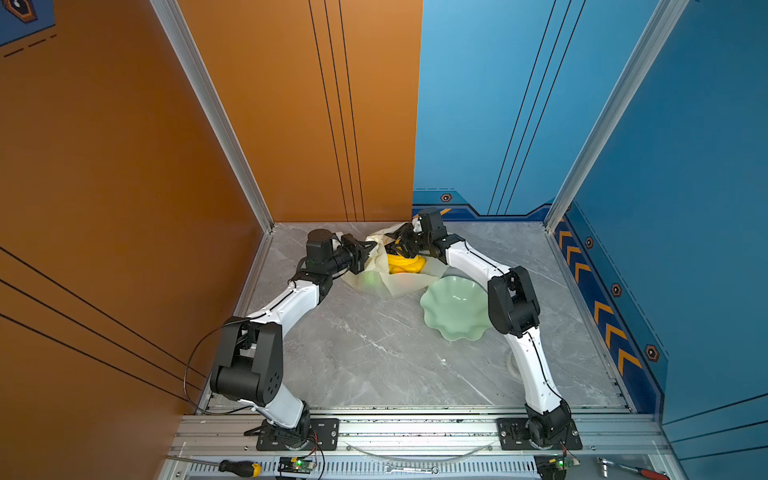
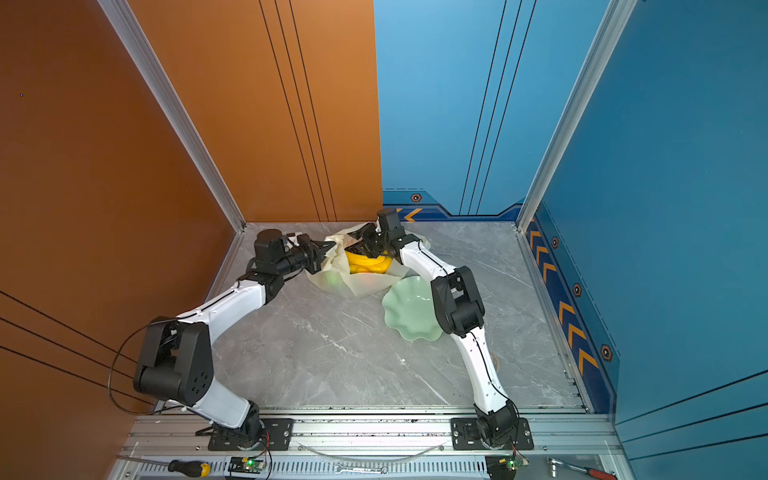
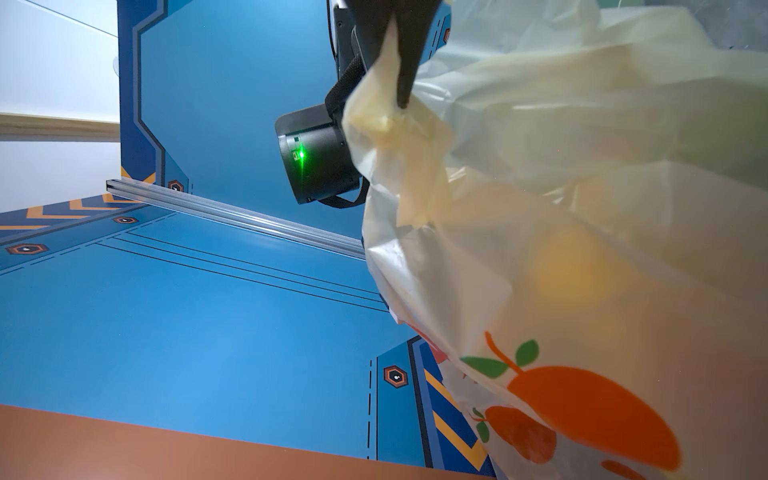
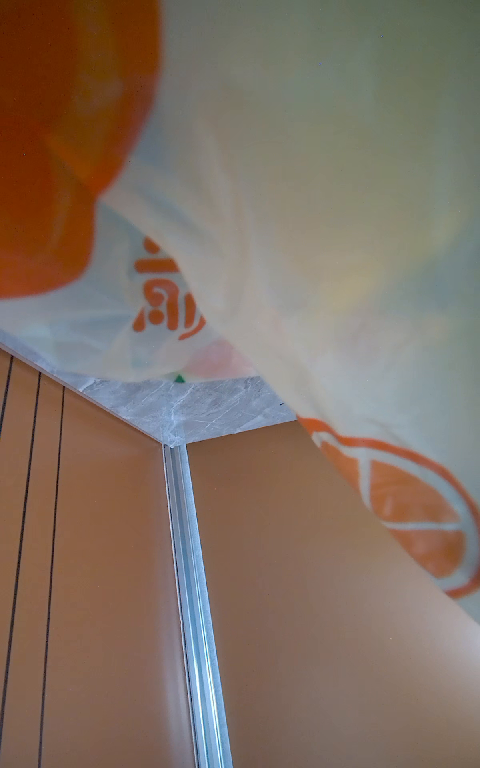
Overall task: Place the fruits into the plastic bag
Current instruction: 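Raise the right gripper out of the bag and move it to the bag's far edge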
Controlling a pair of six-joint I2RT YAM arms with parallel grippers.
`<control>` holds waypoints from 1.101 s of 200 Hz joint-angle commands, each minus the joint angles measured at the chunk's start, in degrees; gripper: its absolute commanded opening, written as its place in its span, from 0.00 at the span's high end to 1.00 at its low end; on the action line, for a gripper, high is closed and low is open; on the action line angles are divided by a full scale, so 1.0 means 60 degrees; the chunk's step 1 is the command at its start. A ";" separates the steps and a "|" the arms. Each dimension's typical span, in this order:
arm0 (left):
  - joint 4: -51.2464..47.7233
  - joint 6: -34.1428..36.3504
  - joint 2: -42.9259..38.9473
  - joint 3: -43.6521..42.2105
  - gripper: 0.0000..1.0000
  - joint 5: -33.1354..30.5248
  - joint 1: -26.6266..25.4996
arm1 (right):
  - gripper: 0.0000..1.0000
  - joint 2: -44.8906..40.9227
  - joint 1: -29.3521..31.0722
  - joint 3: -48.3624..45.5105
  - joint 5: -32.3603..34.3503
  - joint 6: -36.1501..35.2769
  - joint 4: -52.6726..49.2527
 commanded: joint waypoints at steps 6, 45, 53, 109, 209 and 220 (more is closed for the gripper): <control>0.0278 -0.0049 -0.0055 0.0110 1.00 0.0271 0.0078 | 0.41 -0.0195 0.0130 0.0251 0.0246 -0.0406 -0.0673; 0.0326 -0.0050 -0.0346 -0.0296 1.00 0.0282 0.0077 | 0.41 -0.0721 0.0304 0.0178 0.0410 -0.1058 -0.1346; 0.0328 -0.0043 -0.0417 -0.0373 1.00 0.0282 0.0077 | 0.41 -0.0860 0.0347 0.0142 0.0464 -0.1229 -0.1522; 0.0425 -0.0007 -0.0788 -0.0772 1.00 0.0325 0.0022 | 0.41 -0.2224 0.0573 -0.0599 0.1078 -0.2587 -0.2885; -0.0044 0.0092 -0.1324 -0.1252 1.00 -0.0300 -0.0344 | 0.38 -0.4131 0.0292 -0.0660 0.1733 -0.7315 -0.6454; -0.0313 0.0208 -0.1371 -0.1164 1.00 -0.0401 -0.0391 | 0.37 -0.4351 0.0230 -0.0694 0.1890 -0.7982 -0.6783</control>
